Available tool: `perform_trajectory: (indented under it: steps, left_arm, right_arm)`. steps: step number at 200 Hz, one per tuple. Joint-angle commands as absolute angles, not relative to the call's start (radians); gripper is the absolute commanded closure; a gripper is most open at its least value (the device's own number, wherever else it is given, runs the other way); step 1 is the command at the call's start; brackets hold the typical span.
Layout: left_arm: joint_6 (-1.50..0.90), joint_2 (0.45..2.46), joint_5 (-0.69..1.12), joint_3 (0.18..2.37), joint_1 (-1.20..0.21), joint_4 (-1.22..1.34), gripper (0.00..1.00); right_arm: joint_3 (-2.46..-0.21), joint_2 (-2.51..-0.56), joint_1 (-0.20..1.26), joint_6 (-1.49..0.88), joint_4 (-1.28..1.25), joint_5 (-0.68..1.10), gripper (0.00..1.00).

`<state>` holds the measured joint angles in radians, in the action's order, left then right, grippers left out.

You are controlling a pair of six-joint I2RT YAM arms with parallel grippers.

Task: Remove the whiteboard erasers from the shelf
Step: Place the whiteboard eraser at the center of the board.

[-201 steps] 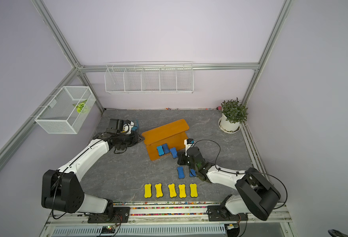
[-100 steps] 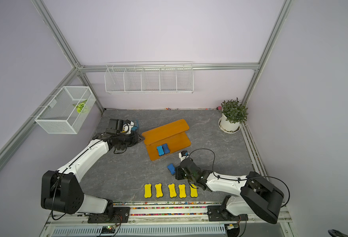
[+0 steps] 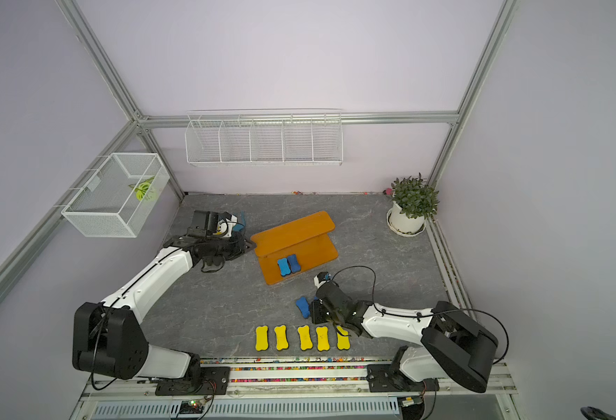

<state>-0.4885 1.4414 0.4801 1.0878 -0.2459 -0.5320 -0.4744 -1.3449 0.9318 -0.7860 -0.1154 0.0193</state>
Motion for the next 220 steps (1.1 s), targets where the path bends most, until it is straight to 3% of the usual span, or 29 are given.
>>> perform_trajectory:
  steps: [1,44,220]
  left_arm:
    - [-0.485,1.429,0.494,1.086,-0.244,-0.531,0.68]
    - [-0.485,1.431,0.490,1.086,-0.244,-0.532,0.68]
    - [-0.486,1.437,0.482,1.086,-0.245,-0.531,0.67]
  right_arm:
    - [-0.486,-1.319,0.943,-0.783,-0.050,0.038,0.75]
    - [-0.506,-1.345,0.950,-0.775,-0.049,0.073,0.69]
    - [-0.529,-1.378,0.962,-0.747,-0.061,0.124,0.68]
